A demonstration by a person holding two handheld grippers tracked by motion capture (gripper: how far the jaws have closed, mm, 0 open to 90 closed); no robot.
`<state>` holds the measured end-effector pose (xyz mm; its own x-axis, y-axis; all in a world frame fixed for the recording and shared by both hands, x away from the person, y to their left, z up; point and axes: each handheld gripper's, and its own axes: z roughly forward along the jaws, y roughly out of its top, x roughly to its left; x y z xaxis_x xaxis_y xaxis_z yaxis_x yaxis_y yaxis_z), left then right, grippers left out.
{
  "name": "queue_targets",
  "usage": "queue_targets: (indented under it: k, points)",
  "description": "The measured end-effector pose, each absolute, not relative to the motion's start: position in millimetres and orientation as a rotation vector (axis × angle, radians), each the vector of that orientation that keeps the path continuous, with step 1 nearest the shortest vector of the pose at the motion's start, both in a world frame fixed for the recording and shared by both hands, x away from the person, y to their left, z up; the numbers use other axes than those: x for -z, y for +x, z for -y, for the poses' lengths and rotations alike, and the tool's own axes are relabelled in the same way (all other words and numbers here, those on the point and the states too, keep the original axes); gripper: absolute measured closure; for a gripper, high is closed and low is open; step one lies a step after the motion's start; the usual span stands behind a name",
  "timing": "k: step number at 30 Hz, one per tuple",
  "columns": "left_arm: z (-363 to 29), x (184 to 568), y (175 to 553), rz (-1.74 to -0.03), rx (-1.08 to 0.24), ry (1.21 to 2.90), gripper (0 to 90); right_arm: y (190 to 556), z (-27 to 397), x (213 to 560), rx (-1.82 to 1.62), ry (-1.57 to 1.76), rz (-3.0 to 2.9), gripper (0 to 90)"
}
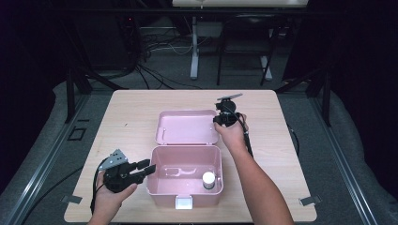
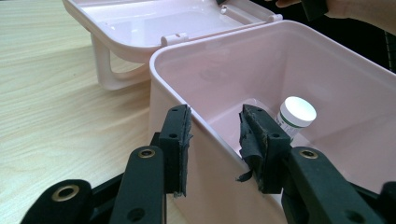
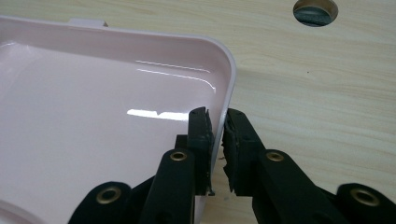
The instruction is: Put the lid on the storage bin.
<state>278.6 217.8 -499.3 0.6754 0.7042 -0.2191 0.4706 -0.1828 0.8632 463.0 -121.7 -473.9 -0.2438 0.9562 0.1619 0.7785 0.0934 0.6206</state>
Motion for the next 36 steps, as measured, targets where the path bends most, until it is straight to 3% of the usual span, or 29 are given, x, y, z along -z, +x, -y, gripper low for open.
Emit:
queue_targets:
  k: [36]
  points:
    - [-217.0,499.6,278.2,-0.935,-0.284,1.829,62.5,427.3,132.7,425.4,-1.097,1.569,-1.987,85.5]
